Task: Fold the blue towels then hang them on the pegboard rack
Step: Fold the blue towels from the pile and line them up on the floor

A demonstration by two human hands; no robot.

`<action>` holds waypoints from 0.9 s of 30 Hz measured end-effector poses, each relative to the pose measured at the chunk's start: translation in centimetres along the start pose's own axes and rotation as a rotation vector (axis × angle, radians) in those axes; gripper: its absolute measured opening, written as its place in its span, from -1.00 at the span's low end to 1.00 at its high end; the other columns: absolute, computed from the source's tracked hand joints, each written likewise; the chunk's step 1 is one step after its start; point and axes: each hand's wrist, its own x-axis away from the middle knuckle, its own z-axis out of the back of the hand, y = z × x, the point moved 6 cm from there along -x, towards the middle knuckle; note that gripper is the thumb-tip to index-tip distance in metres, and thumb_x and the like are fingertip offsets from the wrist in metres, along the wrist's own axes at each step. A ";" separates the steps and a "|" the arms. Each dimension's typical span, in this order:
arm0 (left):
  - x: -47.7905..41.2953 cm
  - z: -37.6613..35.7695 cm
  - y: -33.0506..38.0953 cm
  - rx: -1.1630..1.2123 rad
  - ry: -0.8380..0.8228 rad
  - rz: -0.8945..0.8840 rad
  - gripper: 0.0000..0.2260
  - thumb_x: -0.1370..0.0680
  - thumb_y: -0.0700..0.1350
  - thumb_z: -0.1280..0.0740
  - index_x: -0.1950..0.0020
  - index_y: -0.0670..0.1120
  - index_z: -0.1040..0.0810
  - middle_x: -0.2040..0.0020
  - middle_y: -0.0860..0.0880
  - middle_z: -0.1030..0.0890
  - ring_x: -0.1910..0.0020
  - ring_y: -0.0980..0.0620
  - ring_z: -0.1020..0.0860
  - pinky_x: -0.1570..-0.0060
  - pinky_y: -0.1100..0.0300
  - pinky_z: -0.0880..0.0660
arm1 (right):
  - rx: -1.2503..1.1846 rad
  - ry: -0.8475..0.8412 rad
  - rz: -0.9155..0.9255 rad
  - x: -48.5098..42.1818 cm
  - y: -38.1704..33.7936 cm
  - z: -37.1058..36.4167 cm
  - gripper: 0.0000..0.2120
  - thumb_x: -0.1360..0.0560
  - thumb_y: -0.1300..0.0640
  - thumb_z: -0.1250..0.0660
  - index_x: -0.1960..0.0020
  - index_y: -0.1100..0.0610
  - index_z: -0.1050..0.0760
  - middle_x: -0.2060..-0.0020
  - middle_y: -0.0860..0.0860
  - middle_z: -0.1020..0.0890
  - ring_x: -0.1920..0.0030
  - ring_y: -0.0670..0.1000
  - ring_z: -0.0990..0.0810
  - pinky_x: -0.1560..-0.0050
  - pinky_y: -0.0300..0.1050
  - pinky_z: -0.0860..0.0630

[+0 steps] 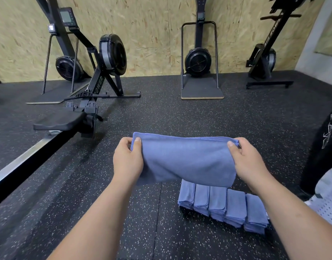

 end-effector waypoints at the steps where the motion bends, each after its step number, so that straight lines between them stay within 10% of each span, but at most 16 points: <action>1: 0.1 -0.2 0.0 -0.007 -0.009 0.006 -0.81 -0.70 0.05 -0.28 0.00 -0.03 -0.57 0.09 0.06 -0.66 0.10 0.15 -0.56 0.13 0.11 -0.42 | -0.007 0.031 0.004 0.1 -0.3 0.2 -0.80 -0.72 -0.05 -0.22 -0.04 0.06 -0.49 0.25 0.05 -0.55 0.24 0.05 -0.43 0.20 0.01 -0.36; 11: 0.0 -2.8 -4.6 0.041 -0.241 0.325 -0.70 -0.51 0.06 -0.52 -0.22 0.08 -0.62 -0.13 -0.01 -0.66 -0.10 -0.06 -0.64 -0.18 -0.07 -0.61 | -0.471 -0.105 -0.407 -0.1 2.8 0.3 -0.51 -0.47 0.09 -0.62 -0.35 -0.03 -0.56 -0.09 0.04 -0.75 -0.08 0.05 -0.73 -0.03 -0.02 -0.63; 16: -0.1 -2.3 -3.5 0.092 -0.170 0.169 -0.57 -0.60 -0.22 -0.43 -0.42 0.10 -0.51 -0.10 0.01 -0.68 -0.07 0.01 -0.64 -0.09 0.03 -0.59 | -0.400 0.024 -0.220 -0.4 2.3 2.0 -0.53 -0.56 0.28 -0.51 -0.36 -0.11 -0.60 -0.09 -0.04 -0.76 -0.20 -0.04 -0.70 -0.38 0.07 -0.55; 22: 0.0 -2.4 -1.6 0.123 -0.213 0.014 -0.57 -0.64 -0.30 -0.33 -0.36 0.18 -0.53 -0.02 0.18 -0.74 -0.04 0.09 -0.66 -0.03 0.11 -0.56 | -0.412 -0.007 -0.120 -0.5 1.0 2.1 -0.82 -0.61 0.25 -0.45 -0.14 0.03 -0.71 0.03 -0.04 -0.79 -0.15 -0.06 -0.73 -0.41 0.07 -0.54; 27: 0.4 -3.5 -2.3 -0.048 -0.415 -0.033 -0.54 -0.53 -0.30 -0.47 -0.36 0.07 -0.61 -0.08 0.17 -0.72 -0.11 0.04 -0.68 0.00 0.23 -0.58 | -0.174 -0.201 -0.054 -0.1 1.0 2.0 -0.54 -0.43 0.37 -0.59 -0.21 -0.04 -0.69 -0.07 -0.14 -0.76 -0.09 -0.11 -0.73 -0.18 -0.12 -0.62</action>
